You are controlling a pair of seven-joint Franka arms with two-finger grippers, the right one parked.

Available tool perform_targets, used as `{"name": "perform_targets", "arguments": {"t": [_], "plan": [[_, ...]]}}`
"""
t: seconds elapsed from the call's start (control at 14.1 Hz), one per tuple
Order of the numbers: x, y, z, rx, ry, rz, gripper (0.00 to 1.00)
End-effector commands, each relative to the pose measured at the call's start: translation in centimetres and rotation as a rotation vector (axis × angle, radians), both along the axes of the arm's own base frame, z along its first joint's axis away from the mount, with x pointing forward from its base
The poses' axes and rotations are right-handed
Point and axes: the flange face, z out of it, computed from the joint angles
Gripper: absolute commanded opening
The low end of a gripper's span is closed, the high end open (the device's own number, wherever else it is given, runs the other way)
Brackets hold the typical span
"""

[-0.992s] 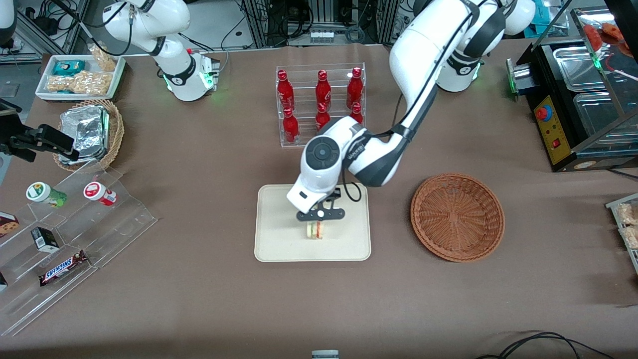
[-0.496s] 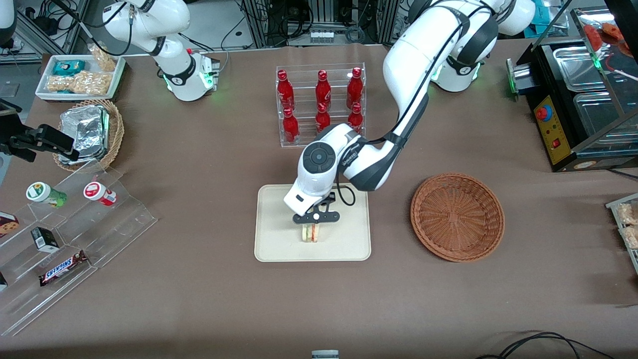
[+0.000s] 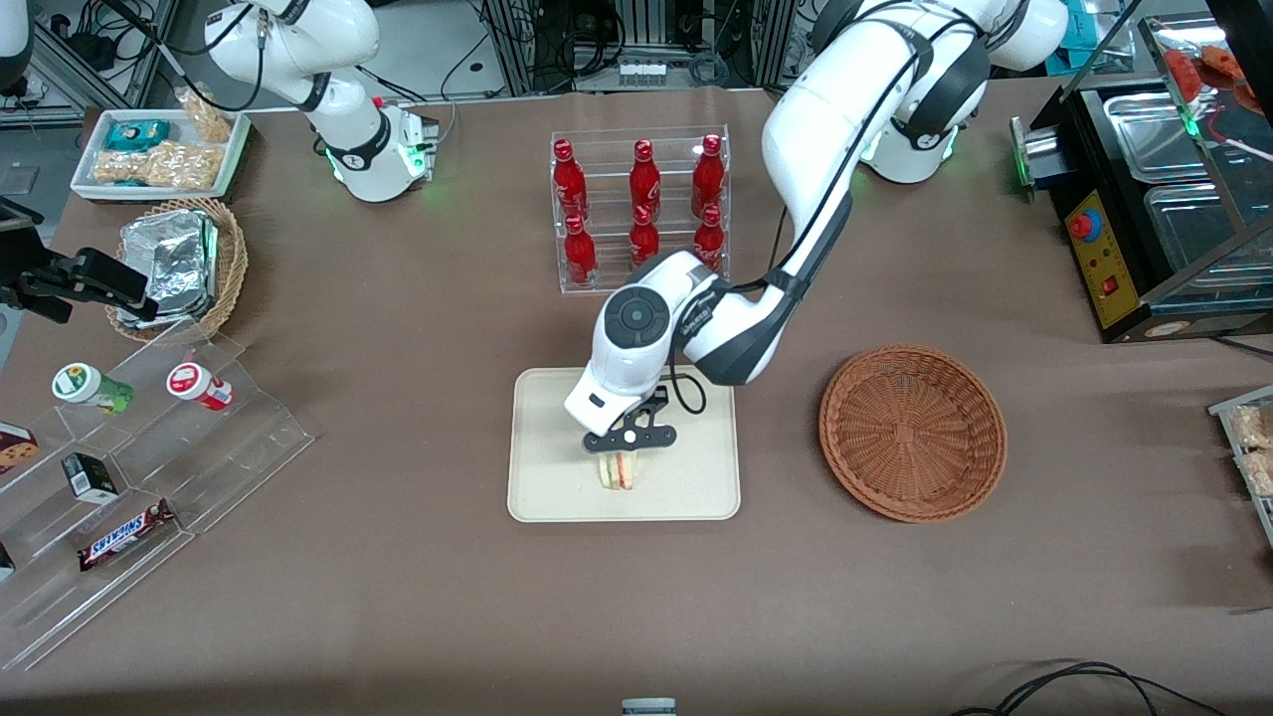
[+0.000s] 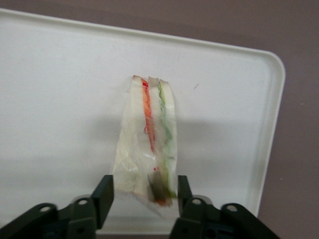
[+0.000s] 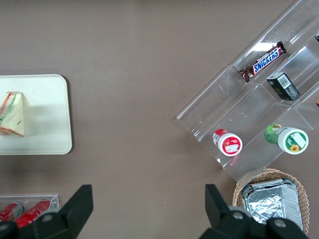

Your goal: Place sandwich from basket to tray

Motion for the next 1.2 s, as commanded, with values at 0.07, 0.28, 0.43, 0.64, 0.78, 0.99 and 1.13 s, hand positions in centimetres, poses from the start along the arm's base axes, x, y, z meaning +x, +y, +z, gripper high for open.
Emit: {"name": "perform_targets", "arguments": {"t": [0.07, 0.28, 0.43, 0.64, 0.78, 0.99, 1.13], "plan": [[-1.2, 2.3, 10.6, 0.054, 0.000, 0.011, 1.00], [-1.2, 6.5, 16.0, 0.185, -0.036, -0.019, 1.00], [-1.6, 9.0, 16.8, 0.238, 0.016, -0.034, 1.00], [1.6, 16.5, 16.2, 0.243, 0.080, 0.110, 1.00], [1.9, 20.5, 16.4, 0.250, 0.088, 0.140, 1.00], [1.8, 26.5, 16.7, 0.242, 0.085, 0.105, 1.00], [1.7, 28.9, 17.5, 0.243, 0.094, 0.095, 1.00]]}}
